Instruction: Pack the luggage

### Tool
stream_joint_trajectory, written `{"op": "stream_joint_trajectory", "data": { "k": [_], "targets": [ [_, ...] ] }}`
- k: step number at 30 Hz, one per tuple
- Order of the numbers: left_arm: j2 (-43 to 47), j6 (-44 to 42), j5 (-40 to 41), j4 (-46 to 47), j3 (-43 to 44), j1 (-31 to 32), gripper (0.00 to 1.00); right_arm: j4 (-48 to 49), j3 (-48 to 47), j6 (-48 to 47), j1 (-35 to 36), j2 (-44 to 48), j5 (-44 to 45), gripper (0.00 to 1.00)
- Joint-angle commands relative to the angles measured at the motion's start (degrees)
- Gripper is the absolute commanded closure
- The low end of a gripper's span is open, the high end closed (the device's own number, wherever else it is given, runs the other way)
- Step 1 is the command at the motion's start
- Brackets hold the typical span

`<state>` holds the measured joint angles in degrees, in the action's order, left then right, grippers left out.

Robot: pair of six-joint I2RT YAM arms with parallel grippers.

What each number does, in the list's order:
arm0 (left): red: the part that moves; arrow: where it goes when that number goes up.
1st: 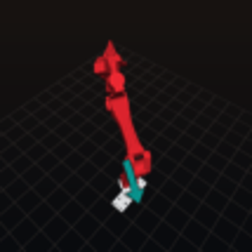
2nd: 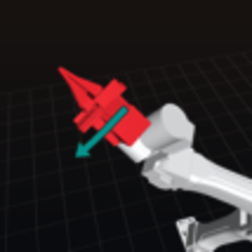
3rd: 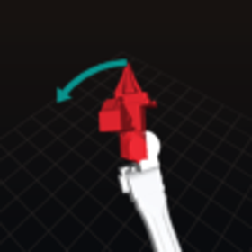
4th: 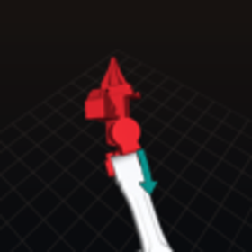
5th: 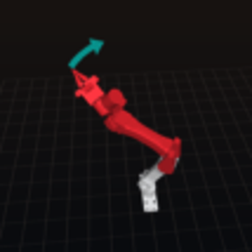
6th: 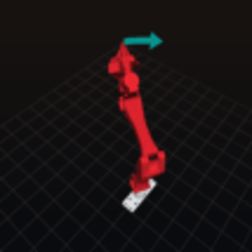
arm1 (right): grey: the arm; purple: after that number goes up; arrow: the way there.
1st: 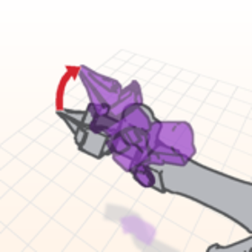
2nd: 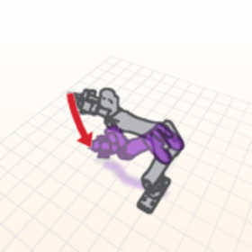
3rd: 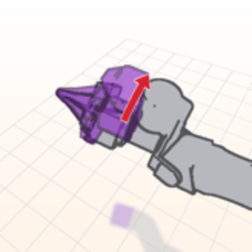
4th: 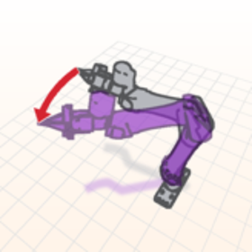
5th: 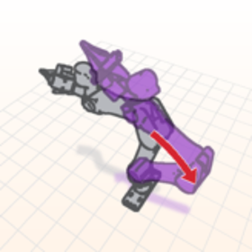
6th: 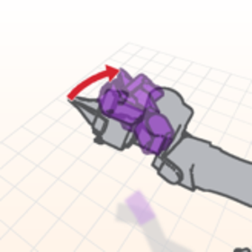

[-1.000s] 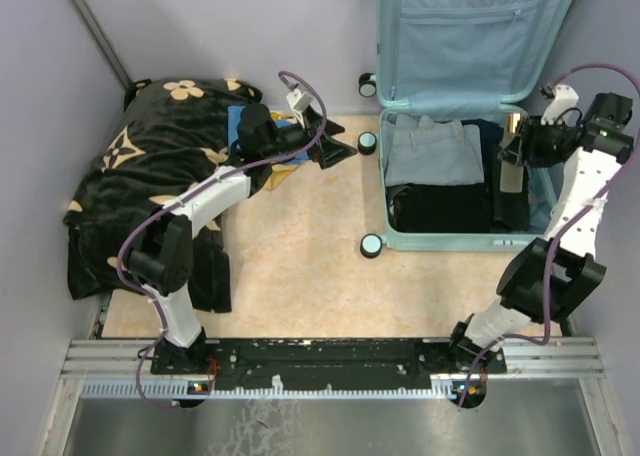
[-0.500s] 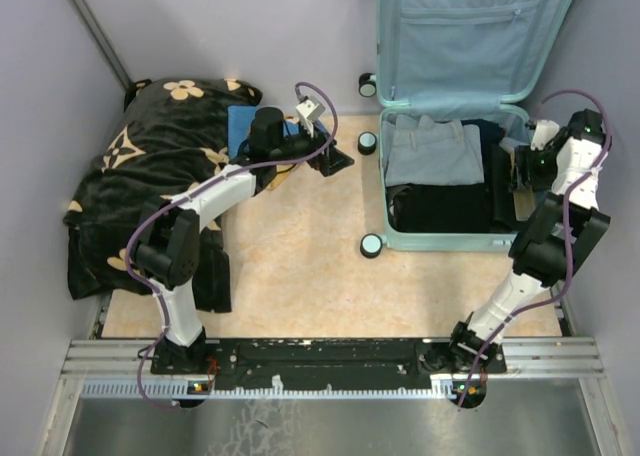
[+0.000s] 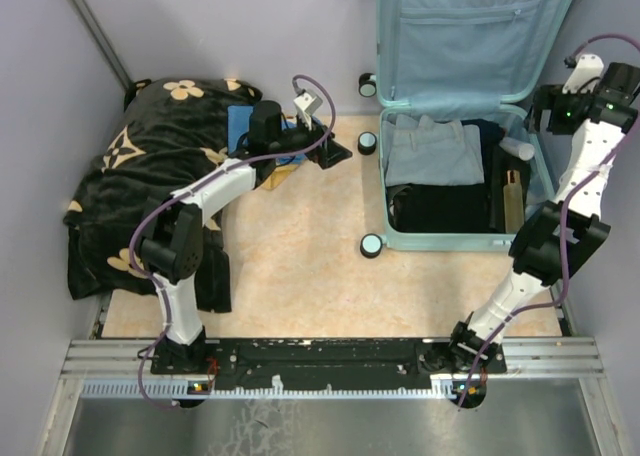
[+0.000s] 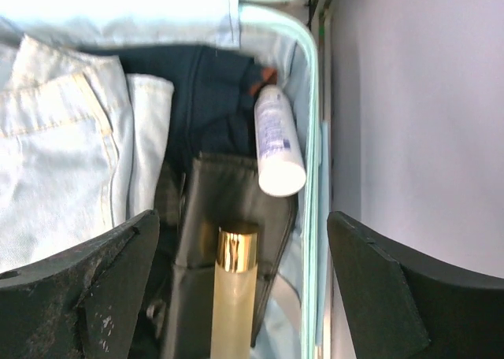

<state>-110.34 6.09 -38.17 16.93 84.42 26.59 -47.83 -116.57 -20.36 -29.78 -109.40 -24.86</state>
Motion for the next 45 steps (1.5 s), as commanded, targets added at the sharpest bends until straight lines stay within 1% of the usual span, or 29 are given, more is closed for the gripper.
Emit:
{"op": "stream_joint_trajectory", "data": {
  "k": [1,3,6,8,10,12,15,17,21,23,25,28,29,31,33,37,42,45],
  "targets": [
    [-4.0,1.0,-0.7,0.5,4.8,-0.2,0.0,5.4,-3.7,4.8,0.6,-0.7,-1.4,0.13],
    [-7.3,2.2,0.7,0.1,8.3,0.4,0.0,5.5,-3.5,4.8,0.8,-2.0,1.8,0.12],
    [-12.6,2.1,5.3,-1.2,13.8,1.9,0.0,5.6,-3.6,3.5,0.8,-5.0,6.8,0.13],
    [-15.3,2.2,8.4,-1.2,16.6,3.0,0.0,5.9,-3.3,2.4,0.9,-7.1,9.2,0.15],
    [-17.2,2.3,9.2,-1.3,18.8,3.8,0.0,6.2,-3.2,1.4,0.9,-9.0,10.4,0.19],
    [-17.8,2.3,9.9,-0.4,18.8,4.4,0.0,6.9,-2.8,0.7,0.9,-10.5,11.2,0.23],
    [-18.5,1.2,11.1,0.0,18.2,5.7,0.0,8.9,-1.0,-0.8,0.9,-11.6,12.9,0.25],
    [-19.3,0.5,13.0,-1.1,18.1,6.9,0.0,10.3,0.6,-2.4,1.0,-12.2,13.7,0.27],
    [-20.1,0.2,15.3,-3.5,17.1,8.3,0.0,12.7,3.4,-5.2,1.2,-13.6,15.7,0.35],
    [-19.7,0.7,16.1,-3.6,16.0,8.3,0.0,12.8,3.4,-6.0,1.2,-14.8,15.5,0.44],
    [-19.2,0.8,17.4,-3.9,15.0,8.2,0.0,12.2,3.1,-5.9,1.2,-16.0,14.4,0.56],
    [-18.5,1.7,17.3,-4.1,14.5,7.3,0.0,10.3,2.7,-4.9,1.4,-16.8,10.7,0.81],
    [-18.4,2.3,17.0,-4.5,14.7,7.0,0.0,9.5,2.7,-4.5,1.7,-16.8,8.6,0.91],
    [-18.1,3.5,16.9,-5.2,15.2,6.1,0.0,7.6,3.0,-4.2,2.6,-16.7,5.8,1.0],
    [-17.2,5.0,16.6,-5.3,14.9,4.8,0.0,6.2,3.9,-4.4,3.8,-16.1,4.6,1.0],
    [-14.5,5.1,15.7,-6.3,12.4,2.6,0.0,8.1,8.7,-2.4,7.5,-12.6,1.5,1.0],
    [-12.3,3.9,14.0,-8.6,10.8,0.5,0.0,9.9,11.9,3.3,10.1,-10.6,-2.7,1.0],
    [-11.2,2.6,13.5,-8.3,9.9,0.2,0.0,11.3,13.6,5.9,11.5,-9.5,-4.4,1.0]
  ]
}}
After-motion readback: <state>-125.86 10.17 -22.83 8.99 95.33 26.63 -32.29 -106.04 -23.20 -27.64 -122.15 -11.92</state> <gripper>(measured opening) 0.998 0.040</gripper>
